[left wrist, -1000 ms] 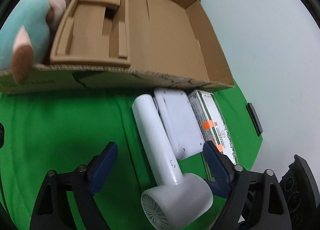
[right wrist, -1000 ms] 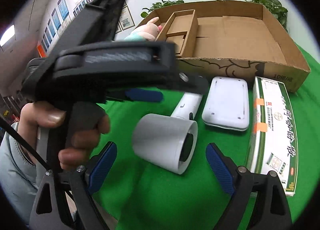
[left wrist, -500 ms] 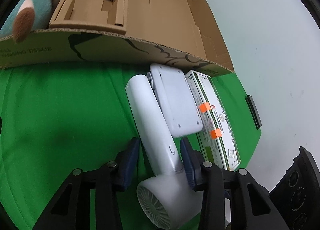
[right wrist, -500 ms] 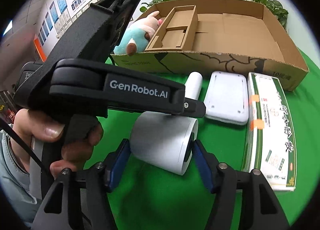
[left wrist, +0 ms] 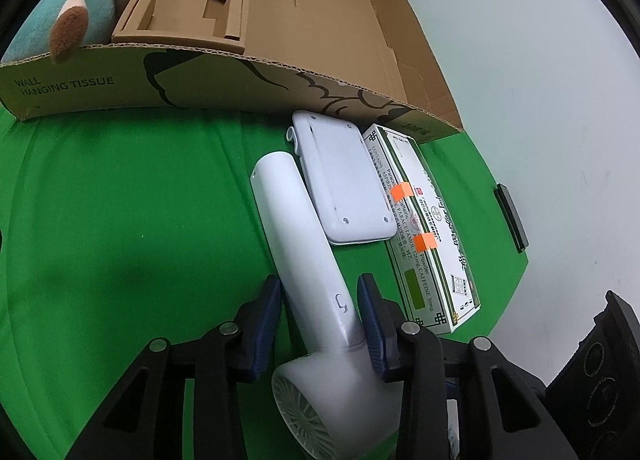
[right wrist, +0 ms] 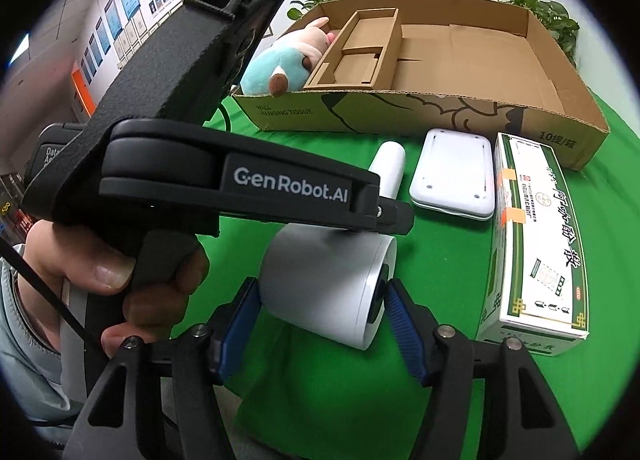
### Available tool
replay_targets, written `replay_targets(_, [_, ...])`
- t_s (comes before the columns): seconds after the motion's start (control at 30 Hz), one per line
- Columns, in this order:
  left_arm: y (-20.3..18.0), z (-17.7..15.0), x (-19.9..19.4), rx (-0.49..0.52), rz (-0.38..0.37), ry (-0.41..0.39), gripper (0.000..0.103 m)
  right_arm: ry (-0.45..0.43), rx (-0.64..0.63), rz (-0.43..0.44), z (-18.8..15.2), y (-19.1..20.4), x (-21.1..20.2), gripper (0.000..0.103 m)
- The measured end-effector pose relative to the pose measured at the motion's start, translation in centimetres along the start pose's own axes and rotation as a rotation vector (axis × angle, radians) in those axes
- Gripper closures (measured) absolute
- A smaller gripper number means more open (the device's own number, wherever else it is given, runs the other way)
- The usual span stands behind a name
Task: Organize objects
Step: 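Close the left gripper on the white hair dryer handle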
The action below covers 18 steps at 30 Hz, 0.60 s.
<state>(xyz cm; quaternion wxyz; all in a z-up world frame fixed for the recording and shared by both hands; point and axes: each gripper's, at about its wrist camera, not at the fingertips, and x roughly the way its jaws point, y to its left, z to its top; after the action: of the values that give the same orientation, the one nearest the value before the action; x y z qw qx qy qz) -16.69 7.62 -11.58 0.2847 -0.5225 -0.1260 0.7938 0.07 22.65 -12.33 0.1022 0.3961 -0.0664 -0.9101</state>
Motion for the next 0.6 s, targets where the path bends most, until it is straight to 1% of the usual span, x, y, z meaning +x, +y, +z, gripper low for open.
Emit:
replay_targets(0.03, [0.0,0.0,0.0,0.0,0.0,-0.001,0.067,0.001,0.001,-0.001,1.2,-1.3,0.8,0.04])
replay_targets(0.1, [0.0,0.0,-0.1,-0.001,-0.003,-0.002,0.067,0.001,-0.001,-0.002,1.9,-1.9,1.4,0.04])
replay_targets(0.23, [0.0,0.0,0.1,-0.002,-0.007,-0.003,0.067,0.002,-0.003,-0.004,2.4,-2.1,1.9,0.04])
replay_targets(0.6, [-0.5,0.0,0.5,0.005,-0.003,-0.009,0.067,0.005,-0.001,-0.008,2.6,-2.2,2.0,0.04])
